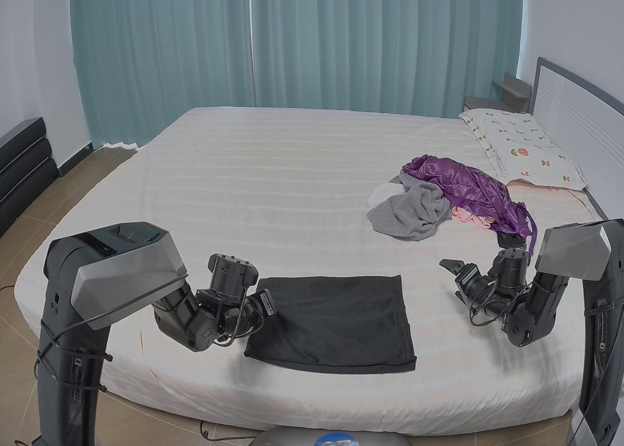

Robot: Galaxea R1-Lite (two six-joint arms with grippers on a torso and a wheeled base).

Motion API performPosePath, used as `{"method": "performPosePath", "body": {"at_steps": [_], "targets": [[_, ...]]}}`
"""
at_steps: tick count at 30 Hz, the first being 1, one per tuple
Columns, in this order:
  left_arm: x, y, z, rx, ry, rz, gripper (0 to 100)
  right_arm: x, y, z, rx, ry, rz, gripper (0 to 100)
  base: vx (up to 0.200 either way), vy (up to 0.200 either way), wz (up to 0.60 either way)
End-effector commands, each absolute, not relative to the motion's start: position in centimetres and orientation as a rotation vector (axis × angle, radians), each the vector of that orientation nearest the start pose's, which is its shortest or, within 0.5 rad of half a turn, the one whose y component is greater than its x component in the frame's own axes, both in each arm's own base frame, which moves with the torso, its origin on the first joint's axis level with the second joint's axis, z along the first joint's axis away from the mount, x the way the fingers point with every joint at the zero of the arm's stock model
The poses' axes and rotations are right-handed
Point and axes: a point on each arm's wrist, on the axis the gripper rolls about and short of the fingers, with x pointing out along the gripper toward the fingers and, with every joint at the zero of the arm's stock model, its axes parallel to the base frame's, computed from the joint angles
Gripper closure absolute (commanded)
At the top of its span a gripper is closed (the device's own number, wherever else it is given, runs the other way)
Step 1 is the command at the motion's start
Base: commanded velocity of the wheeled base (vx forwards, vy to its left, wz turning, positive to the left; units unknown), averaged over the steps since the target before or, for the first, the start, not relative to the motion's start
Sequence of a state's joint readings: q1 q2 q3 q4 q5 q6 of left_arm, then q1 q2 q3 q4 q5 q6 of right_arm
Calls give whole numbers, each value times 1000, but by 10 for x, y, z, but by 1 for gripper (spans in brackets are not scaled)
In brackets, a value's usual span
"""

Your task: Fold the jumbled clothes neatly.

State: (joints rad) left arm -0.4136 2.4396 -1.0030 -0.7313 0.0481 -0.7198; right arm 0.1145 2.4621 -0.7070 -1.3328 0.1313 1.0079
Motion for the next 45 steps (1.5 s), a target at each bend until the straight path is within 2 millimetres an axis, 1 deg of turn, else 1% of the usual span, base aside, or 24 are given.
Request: {"method": "performPosePath", "body": {"at_steps": [1, 6, 26, 35, 45], "targets": [[372, -162, -35, -525, 773, -84, 100, 366, 45, -39, 991, 510, 8, 0, 0, 0, 0], [372, -161, -35, -538, 775, -77, 100, 366, 45, -39, 991, 510, 8, 0, 0, 0, 0], [374, -158, -32, -546, 767, -70, 100, 366, 45, -40, 990, 511, 6, 0, 0, 200, 0], [374, -158, -33, -536, 754, -41, 100, 366, 45, -40, 990, 512, 8, 0, 0, 200, 0], [380, -150, -31, -550, 737, -24, 100, 366, 45, -40, 989, 511, 7, 0, 0, 200, 0]]}}
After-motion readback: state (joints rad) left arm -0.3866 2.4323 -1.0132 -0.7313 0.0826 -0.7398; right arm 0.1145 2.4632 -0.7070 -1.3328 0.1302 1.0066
